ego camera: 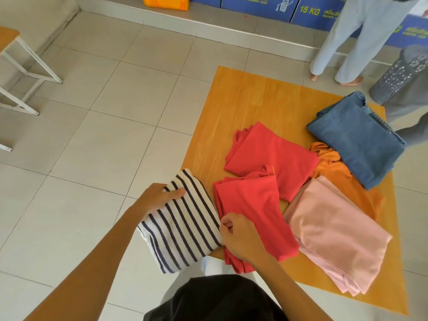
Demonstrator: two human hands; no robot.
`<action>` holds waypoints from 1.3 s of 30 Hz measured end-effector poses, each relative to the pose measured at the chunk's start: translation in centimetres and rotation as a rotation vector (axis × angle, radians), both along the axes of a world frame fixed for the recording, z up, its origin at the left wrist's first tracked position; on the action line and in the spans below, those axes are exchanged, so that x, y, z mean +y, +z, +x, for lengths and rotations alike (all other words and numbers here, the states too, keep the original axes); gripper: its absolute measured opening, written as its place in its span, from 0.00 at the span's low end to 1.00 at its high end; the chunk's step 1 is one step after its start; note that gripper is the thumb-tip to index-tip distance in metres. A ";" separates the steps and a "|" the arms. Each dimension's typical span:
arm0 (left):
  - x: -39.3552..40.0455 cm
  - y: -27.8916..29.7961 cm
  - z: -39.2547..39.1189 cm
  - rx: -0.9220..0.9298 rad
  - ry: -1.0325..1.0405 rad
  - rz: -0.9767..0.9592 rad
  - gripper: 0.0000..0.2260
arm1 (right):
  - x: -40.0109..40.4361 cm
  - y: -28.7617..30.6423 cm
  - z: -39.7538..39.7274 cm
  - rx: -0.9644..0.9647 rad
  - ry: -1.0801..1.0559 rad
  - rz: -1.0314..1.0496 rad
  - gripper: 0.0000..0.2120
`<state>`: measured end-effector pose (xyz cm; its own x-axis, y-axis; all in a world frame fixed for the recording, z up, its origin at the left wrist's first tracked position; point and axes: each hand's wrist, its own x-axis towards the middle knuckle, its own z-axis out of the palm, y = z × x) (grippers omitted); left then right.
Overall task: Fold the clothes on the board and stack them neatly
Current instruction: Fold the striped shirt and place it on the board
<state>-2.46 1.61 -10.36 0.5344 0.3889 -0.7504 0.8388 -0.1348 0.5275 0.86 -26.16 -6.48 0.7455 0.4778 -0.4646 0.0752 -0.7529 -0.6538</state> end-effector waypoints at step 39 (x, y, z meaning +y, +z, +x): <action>1.5 2.6 0.8 -0.221 0.153 -0.216 0.30 | 5.6 0.0 5.8 0.320 -0.640 0.457 0.17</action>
<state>-1.63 3.15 -7.74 0.6408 0.3220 -0.6969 0.7033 0.1179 0.7011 6.70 -20.56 -6.47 0.8020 0.2006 -0.5627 -0.5155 -0.2435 -0.8215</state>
